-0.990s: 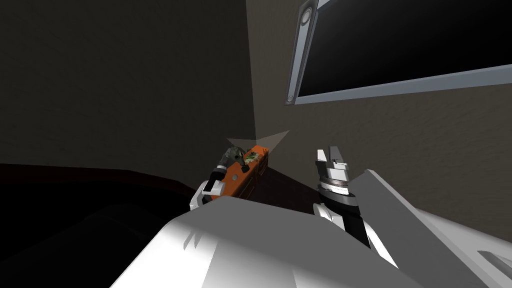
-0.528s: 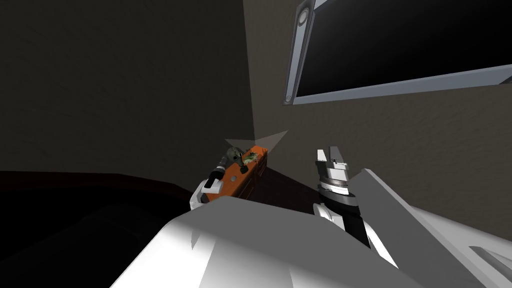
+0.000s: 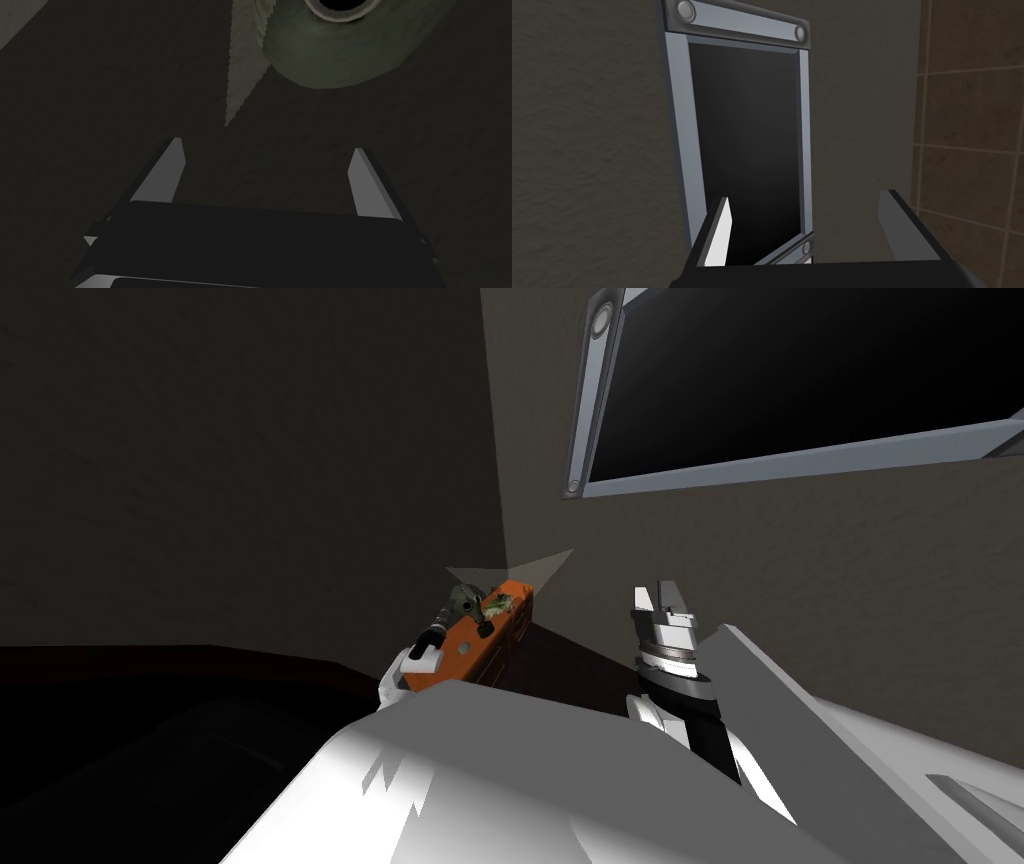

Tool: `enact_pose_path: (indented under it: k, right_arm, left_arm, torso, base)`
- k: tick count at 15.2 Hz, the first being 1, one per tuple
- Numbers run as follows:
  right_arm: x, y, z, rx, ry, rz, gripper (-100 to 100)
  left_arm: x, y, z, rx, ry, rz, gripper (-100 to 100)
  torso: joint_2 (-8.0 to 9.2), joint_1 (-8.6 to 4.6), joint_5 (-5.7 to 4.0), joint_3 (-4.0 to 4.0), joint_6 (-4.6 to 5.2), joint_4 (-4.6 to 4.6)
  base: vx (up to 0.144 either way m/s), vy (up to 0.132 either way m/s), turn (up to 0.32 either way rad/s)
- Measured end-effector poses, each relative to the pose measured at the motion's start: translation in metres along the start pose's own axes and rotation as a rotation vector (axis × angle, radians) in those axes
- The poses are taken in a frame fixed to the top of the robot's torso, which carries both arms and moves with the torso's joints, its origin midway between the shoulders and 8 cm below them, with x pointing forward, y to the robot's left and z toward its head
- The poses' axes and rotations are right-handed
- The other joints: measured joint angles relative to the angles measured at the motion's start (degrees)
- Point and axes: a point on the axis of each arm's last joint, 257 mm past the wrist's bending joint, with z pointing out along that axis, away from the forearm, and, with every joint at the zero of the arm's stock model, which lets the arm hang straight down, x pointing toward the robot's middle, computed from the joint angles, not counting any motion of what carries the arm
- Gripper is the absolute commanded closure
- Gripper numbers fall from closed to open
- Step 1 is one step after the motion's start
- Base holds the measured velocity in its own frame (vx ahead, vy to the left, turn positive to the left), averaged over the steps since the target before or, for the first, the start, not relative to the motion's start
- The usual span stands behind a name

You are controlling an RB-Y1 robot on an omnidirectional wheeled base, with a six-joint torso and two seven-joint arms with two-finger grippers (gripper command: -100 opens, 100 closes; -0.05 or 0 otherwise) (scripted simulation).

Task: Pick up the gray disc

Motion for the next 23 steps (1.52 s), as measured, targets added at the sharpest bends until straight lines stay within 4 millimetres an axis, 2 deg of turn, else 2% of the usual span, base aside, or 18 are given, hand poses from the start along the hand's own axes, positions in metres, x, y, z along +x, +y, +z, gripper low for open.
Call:
enact_pose_path:
  k: [3,7,11,16,23]
  right_arm:
    - [0.0,0.0,0.0,0.0,0.0,0.0,0]
    - [0.0,0.0,0.0,0.0,0.0,0.0,0]
    - [0.0,0.0,0.0,0.0,0.0,0.0,0]
    - [0.0,0.0,0.0,0.0,0.0,0.0,0]
    - [0.0,0.0,0.0,0.0,0.0,0.0,0]
  left_arm:
    - [-0.001,0.03,0.007,-0.087,0.003,0.005,-100]
    - [-0.006,0.078,0.006,-0.212,0.008,0.006,-100]
    - [-0.01,0.117,0.002,-0.321,0.012,-0.002,-100]
    - [-0.017,0.167,-0.009,-0.467,0.017,-0.025,-100]
    - [-0.013,0.233,-0.027,-0.668,0.028,-0.084,-100]
  torso:
    - [-0.04,-0.01,0.0,-0.02,0.01,0.0]
    - [-0.04,-0.02,0.0,-0.03,0.0,-0.01]
    - [-0.04,-0.03,0.0,-0.03,-0.01,-0.01]
    - [-0.09,-0.05,-0.01,-0.05,-0.01,-0.02]
    - [-0.19,-0.07,-0.01,-0.11,0.0,-0.04]
  base:
    - [0.037,-0.013,-0.031]
    - [0.036,-0.015,-0.023]
    - [0.043,-0.018,-0.026]
    - [0.047,-0.021,-0.019]
    - [0.064,-0.023,-0.018]
